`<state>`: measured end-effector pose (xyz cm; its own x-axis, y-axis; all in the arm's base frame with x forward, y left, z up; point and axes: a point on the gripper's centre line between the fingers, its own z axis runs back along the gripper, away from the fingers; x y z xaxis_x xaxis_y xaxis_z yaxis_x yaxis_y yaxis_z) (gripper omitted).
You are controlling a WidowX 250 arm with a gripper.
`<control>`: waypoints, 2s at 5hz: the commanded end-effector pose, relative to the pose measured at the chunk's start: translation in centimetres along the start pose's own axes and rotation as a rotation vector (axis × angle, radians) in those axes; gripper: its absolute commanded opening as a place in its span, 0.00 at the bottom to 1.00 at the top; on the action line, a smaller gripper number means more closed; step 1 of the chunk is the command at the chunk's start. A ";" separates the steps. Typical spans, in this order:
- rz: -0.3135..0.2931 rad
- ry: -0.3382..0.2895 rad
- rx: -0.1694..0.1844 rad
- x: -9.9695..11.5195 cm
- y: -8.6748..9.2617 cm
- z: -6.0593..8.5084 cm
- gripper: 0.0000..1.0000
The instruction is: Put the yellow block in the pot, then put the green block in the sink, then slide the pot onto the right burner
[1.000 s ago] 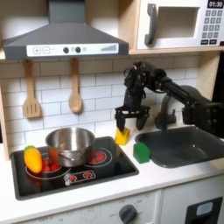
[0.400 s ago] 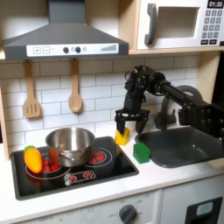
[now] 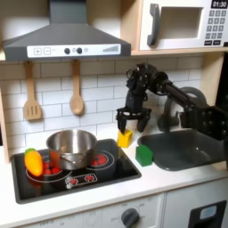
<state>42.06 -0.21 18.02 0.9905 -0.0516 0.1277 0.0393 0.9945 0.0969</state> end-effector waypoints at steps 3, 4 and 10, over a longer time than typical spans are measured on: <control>0.009 0.029 0.000 0.4 0.3 -0.7 1.00; 0.007 0.035 0.001 0.6 0.3 -1.0 1.00; 0.017 0.032 -0.011 0.9 1.1 -1.5 1.00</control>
<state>43.10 0.86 16.92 0.9945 -0.0347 0.0991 0.0258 0.9957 0.0891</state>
